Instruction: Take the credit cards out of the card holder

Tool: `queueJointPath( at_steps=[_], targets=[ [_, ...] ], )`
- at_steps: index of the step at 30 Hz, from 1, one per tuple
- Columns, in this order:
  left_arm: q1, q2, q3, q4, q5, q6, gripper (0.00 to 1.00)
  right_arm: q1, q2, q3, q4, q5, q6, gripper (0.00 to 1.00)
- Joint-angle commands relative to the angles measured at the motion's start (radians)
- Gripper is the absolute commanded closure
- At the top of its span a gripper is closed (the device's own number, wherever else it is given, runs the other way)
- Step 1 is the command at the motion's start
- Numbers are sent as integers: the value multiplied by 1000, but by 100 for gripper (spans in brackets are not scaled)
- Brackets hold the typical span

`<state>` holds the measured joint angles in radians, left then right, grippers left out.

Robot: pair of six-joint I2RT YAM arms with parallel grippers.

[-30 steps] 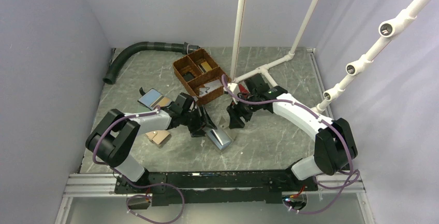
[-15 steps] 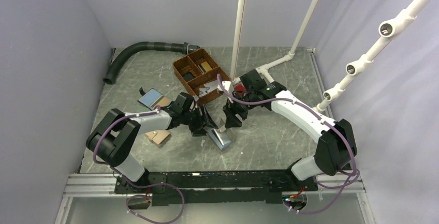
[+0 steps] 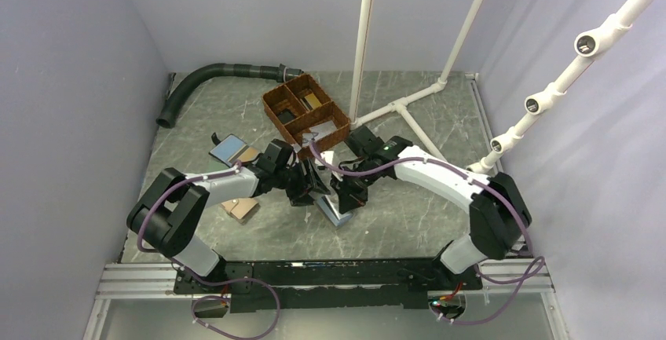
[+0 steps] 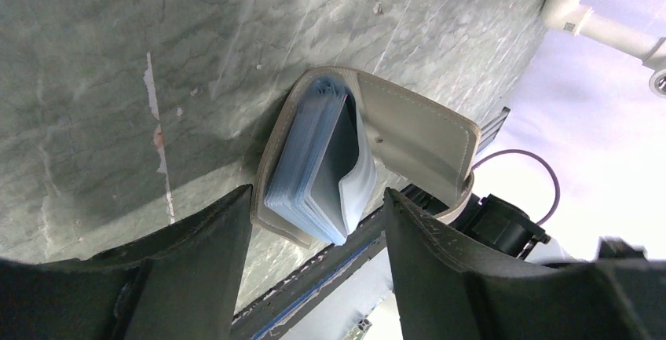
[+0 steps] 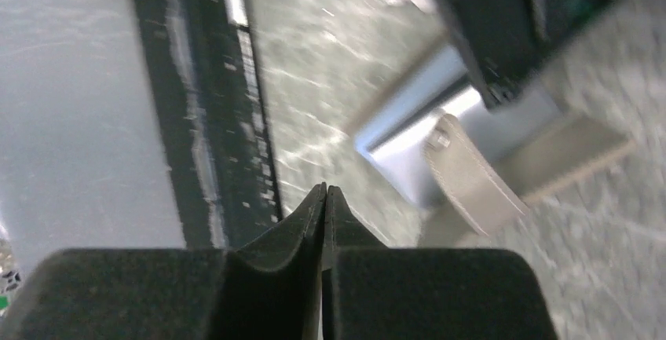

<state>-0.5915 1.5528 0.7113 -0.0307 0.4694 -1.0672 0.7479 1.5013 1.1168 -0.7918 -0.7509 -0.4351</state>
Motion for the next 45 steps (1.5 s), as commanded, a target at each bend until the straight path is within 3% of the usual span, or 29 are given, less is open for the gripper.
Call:
queueJointPath(
  at_steps=[1, 7, 17, 22, 25, 38, 45],
  targets=[
    [-2, -42, 1, 23, -4, -3, 34, -23, 50, -35, 139, 295, 120, 97],
    [-2, -59, -12, 23, -6, -6, 34, -110, 146, -7, 209, 539, 250, 94],
    [-2, -49, -5, -4, -18, 1, 37, -125, 166, -28, 216, 419, 263, 74],
    [-2, -29, 19, -69, -34, 15, 49, -133, 196, -22, 211, 418, 269, 73],
    [-2, -22, 28, -88, -39, 22, 50, -134, 211, -13, 203, 416, 269, 73],
    [-2, 120, 136, -74, 30, 63, 41, -134, 185, -11, 187, 349, 262, 72],
    [-4, 162, 177, -49, 69, 75, 30, -149, 108, 7, 158, 251, 258, 53]
  ],
)
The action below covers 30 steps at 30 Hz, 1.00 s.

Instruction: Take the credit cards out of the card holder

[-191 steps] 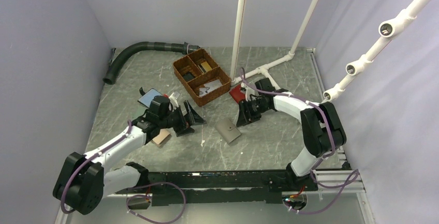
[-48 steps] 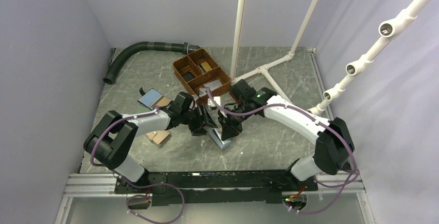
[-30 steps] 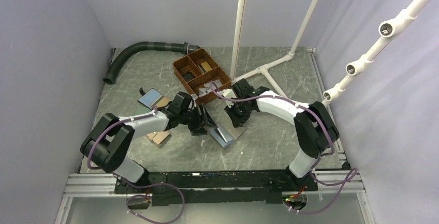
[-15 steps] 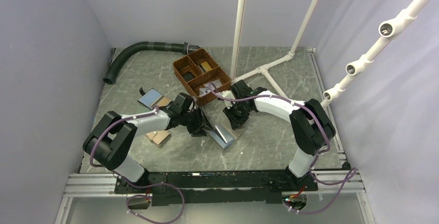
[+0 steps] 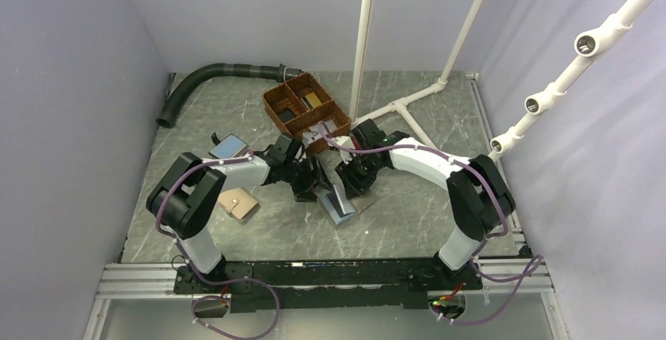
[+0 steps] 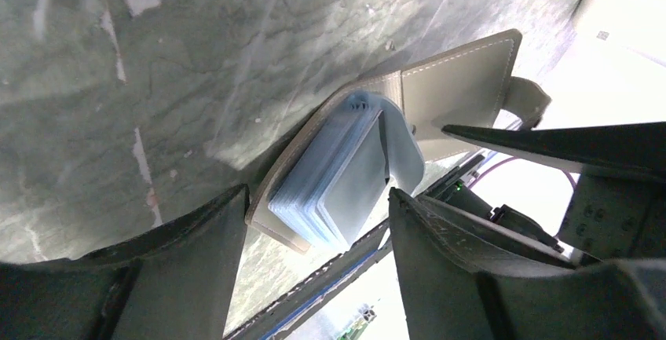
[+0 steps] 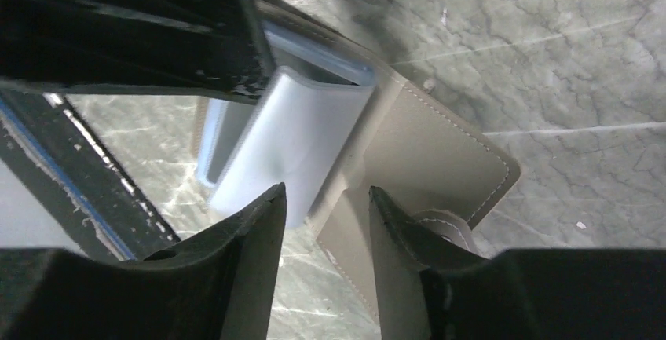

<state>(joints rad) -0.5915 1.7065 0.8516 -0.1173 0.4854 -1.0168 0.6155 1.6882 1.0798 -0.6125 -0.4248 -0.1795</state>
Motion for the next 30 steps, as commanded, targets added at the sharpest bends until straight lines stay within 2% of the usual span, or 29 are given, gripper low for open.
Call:
queueJointPath(
  at_steps=[1, 6, 8, 17, 21, 30],
  targets=[
    [-4, 8, 35, 43, 56, 24, 29, -27, -89, 51, -29, -92, 4, 51],
    [-8, 19, 36, 79, 79, 18, 26, -39, -111, 69, -49, -158, 21, 34],
    [-15, 28, 50, 90, 91, 17, 25, -27, -97, 69, -46, -131, 22, 31],
    [-39, 27, 74, 123, 114, 23, 21, 29, -48, 70, -34, 32, 29, 31],
    [-44, 28, 71, 147, 120, 20, 21, 30, -54, 60, -29, 98, 28, 34],
    [-46, 32, 72, 129, 100, 13, 21, 56, -38, 57, -18, 116, 29, 32]
  ],
)
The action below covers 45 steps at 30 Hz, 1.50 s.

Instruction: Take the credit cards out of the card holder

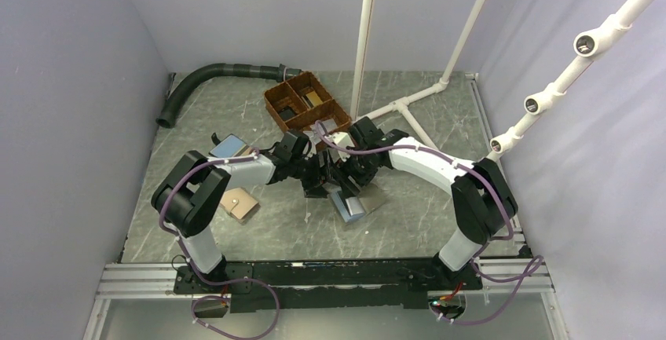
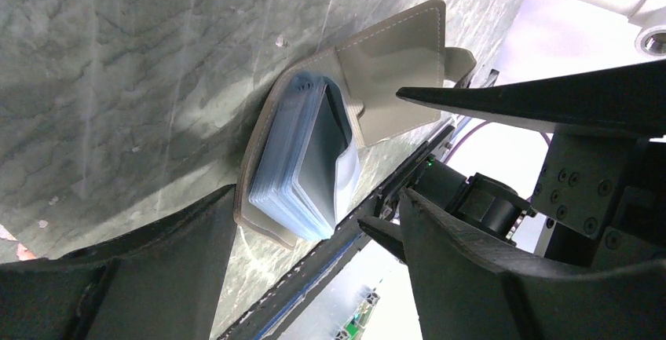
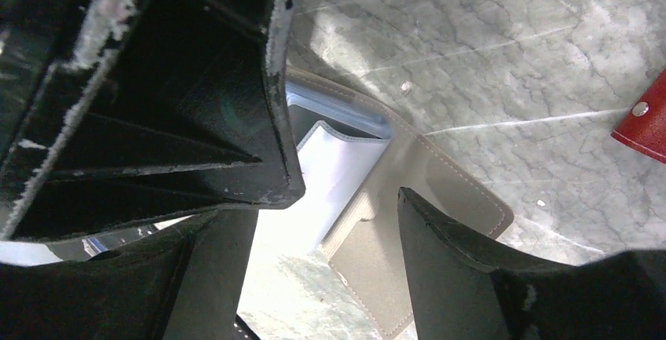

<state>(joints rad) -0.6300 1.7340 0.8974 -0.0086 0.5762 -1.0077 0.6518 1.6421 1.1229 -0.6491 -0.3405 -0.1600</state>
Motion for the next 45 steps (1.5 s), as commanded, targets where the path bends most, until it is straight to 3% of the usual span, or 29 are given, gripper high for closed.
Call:
queueJointPath(
  at_steps=[1, 10, 15, 19, 21, 25, 28, 32, 36, 45],
  targets=[
    [-7, 2, 25, 16, 5, 1, 22, 22, 17, 13, 24, 37, 16, 32],
    [-7, -24, 4, 10, -26, -16, 26, 25, 51, 9, 40, 83, 52, 34],
    [-5, -35, -6, -25, -41, -19, 26, 25, 27, -10, 45, 108, 43, 58],
    [2, -47, -15, -50, -58, -18, 26, 14, 4, -18, 44, 101, 37, 67],
    [5, -54, -27, -37, -58, -25, 26, 7, -11, -20, 43, 19, 38, 64],
    [7, -54, -32, -22, -53, -34, 26, 9, -32, -22, 54, -95, 58, 46],
    [9, -58, -33, -40, -71, -40, 26, 11, -14, -27, 74, -107, 96, 40],
    [22, -100, -51, -140, -156, -53, 26, 47, -7, -52, 127, -2, 189, 34],
    [43, -159, -112, -111, -183, -85, 26, 66, 17, -55, 158, 161, 250, 33],
    [49, -171, -124, -93, -161, -76, 27, 69, -9, -83, 156, 203, 234, 41]
  ],
)
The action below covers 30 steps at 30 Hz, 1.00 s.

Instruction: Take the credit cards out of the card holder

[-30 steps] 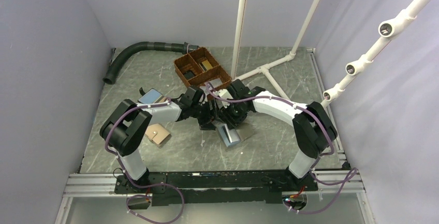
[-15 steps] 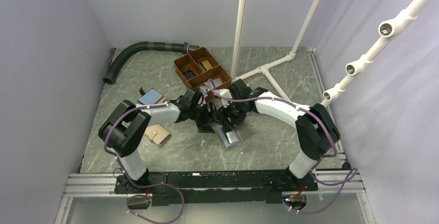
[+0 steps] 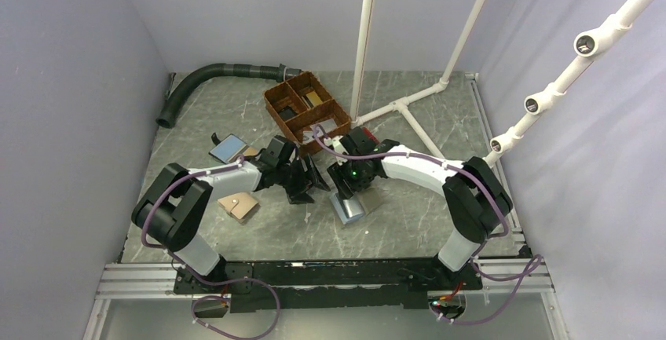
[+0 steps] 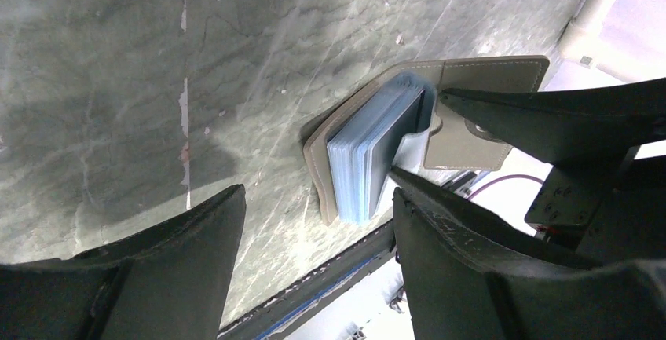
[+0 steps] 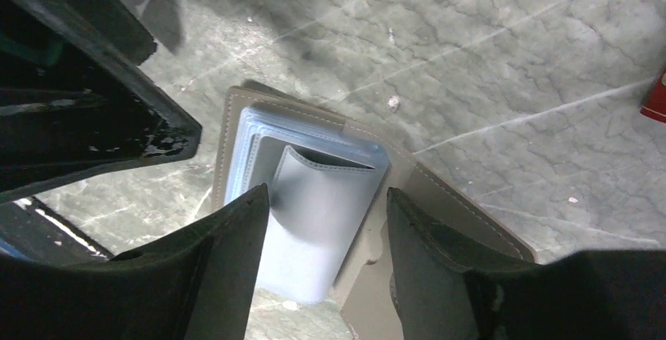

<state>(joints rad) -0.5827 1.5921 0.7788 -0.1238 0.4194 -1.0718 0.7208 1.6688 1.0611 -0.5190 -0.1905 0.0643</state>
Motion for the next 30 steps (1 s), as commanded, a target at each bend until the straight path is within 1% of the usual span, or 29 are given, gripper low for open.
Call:
queueJointPath(
  at_steps=[1, 6, 9, 12, 15, 17, 20, 22, 26, 28, 30],
  targets=[
    [2, -32, -8, 31, -2, -11, 27, 0, -44, -30, 29, 56, 5, 44],
    [1, -27, -20, 101, 38, -14, 26, -16, -65, -53, 33, 50, -14, 59],
    [1, -24, -37, 160, 67, -32, 26, -43, -68, -40, 21, -3, -14, 66],
    [0, -29, -56, 224, 93, -52, 27, -93, -84, -26, 9, -108, -8, 72],
    [-3, -30, -62, 271, 109, -60, 27, -171, -91, -36, 11, -249, -8, 78],
    [-7, -23, -59, 299, 124, -62, 27, -219, -76, -43, 5, -366, -31, 80],
    [-17, 3, -37, 331, 143, -64, 28, -276, -39, -47, -5, -508, -90, 89],
    [-26, 27, -10, 341, 156, -61, 33, -301, 4, -33, -25, -554, -114, 94],
    [-45, 71, 34, 351, 169, -59, 42, -307, 49, 1, -55, -546, -132, 100],
    [-50, 92, 53, 353, 176, -56, 47, -307, 45, 2, -65, -546, -153, 100],
    [-54, 111, 68, 361, 180, -57, 52, -307, 30, -8, -59, -534, -161, 93]
  ],
)
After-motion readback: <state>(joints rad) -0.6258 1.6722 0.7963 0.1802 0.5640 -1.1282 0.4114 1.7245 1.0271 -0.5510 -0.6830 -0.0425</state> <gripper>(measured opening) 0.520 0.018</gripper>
